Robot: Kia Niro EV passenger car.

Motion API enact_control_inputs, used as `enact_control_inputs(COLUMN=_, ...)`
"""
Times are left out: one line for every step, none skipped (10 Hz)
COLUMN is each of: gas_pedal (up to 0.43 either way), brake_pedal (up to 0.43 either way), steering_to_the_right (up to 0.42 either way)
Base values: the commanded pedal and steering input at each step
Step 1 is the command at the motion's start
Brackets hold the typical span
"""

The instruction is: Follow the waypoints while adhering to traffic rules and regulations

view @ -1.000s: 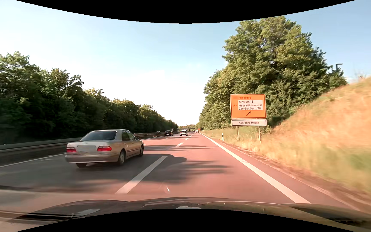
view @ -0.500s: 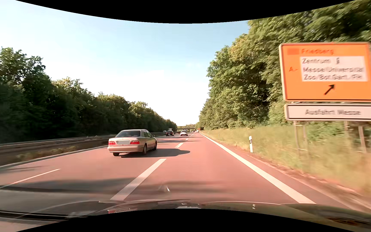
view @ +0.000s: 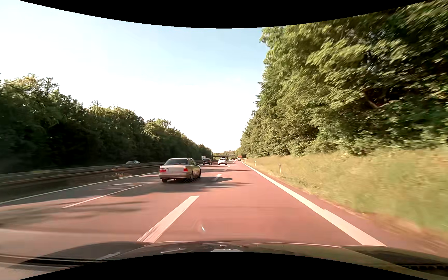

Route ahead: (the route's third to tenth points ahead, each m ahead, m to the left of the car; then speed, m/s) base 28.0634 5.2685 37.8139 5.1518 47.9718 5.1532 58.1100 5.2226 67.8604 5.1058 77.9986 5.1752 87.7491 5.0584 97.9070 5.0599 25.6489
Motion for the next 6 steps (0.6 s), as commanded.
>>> enact_control_inputs(gas_pedal=0.157, brake_pedal=0.006, steering_to_the_right=0.0)
enact_control_inputs(gas_pedal=0.157, brake_pedal=0.006, steering_to_the_right=0.0)
enact_control_inputs(gas_pedal=0.157, brake_pedal=0.006, steering_to_the_right=0.0)
enact_control_inputs(gas_pedal=0.157, brake_pedal=0.006, steering_to_the_right=0.0)
enact_control_inputs(gas_pedal=0.157, brake_pedal=0.006, steering_to_the_right=0.0)
enact_control_inputs(gas_pedal=0.157, brake_pedal=0.006, steering_to_the_right=0.0)
